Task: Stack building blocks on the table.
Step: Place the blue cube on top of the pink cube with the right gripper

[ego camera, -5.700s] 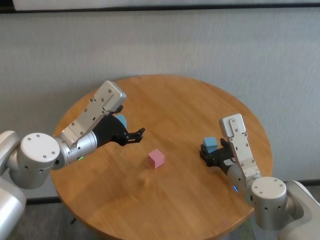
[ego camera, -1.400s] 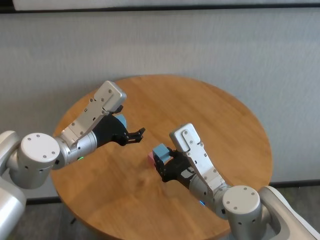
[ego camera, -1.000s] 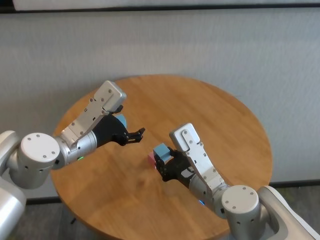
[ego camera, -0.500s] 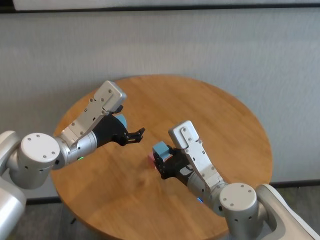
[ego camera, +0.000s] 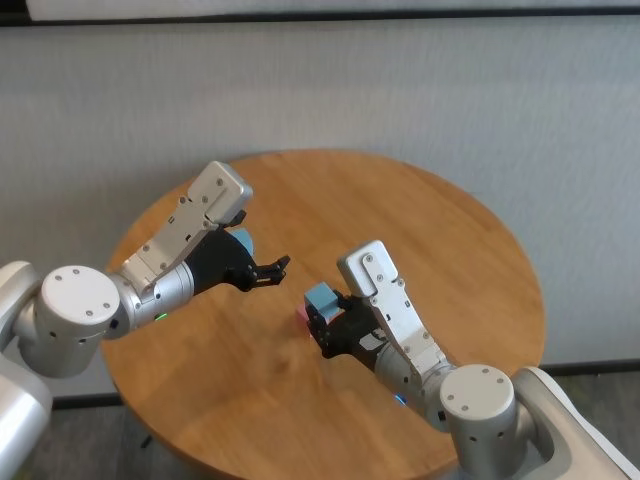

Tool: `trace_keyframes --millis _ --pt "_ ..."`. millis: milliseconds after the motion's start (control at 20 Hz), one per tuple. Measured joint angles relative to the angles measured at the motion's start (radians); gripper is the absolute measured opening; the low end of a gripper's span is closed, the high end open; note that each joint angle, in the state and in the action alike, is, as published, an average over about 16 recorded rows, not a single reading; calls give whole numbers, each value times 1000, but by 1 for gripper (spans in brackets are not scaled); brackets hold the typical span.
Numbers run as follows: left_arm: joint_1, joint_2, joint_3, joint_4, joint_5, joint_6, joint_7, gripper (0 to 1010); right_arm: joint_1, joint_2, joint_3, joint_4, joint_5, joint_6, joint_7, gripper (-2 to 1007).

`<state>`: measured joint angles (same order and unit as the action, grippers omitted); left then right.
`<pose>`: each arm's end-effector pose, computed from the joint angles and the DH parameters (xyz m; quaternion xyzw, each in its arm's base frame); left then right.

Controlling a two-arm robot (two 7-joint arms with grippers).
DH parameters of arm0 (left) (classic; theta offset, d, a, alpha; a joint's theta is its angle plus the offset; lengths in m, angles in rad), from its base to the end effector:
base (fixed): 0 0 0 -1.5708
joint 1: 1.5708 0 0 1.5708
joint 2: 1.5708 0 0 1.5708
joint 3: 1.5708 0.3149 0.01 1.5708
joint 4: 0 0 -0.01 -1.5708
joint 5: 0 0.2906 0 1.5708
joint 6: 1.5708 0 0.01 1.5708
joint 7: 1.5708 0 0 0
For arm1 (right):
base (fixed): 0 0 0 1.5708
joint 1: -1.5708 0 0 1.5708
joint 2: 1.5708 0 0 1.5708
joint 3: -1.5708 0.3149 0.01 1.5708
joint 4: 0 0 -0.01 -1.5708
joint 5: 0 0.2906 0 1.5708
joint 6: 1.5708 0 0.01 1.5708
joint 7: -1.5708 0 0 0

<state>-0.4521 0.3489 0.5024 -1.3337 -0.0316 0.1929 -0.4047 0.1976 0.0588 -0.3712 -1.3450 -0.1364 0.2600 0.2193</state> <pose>0.4204 0.0003 -0.2654 0.2213 -0.1032 0.4004 0.8832 0.3526 0.0851 -0.3374 -0.2049 0.0072 -0.4823 0.8517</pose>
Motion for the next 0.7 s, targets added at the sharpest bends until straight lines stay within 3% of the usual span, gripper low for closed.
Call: trace_keyframes --millis 700 --pt "0 0 0 0 0 0 0 1000 8 -3 -2 19 -10 -14 -4 356"
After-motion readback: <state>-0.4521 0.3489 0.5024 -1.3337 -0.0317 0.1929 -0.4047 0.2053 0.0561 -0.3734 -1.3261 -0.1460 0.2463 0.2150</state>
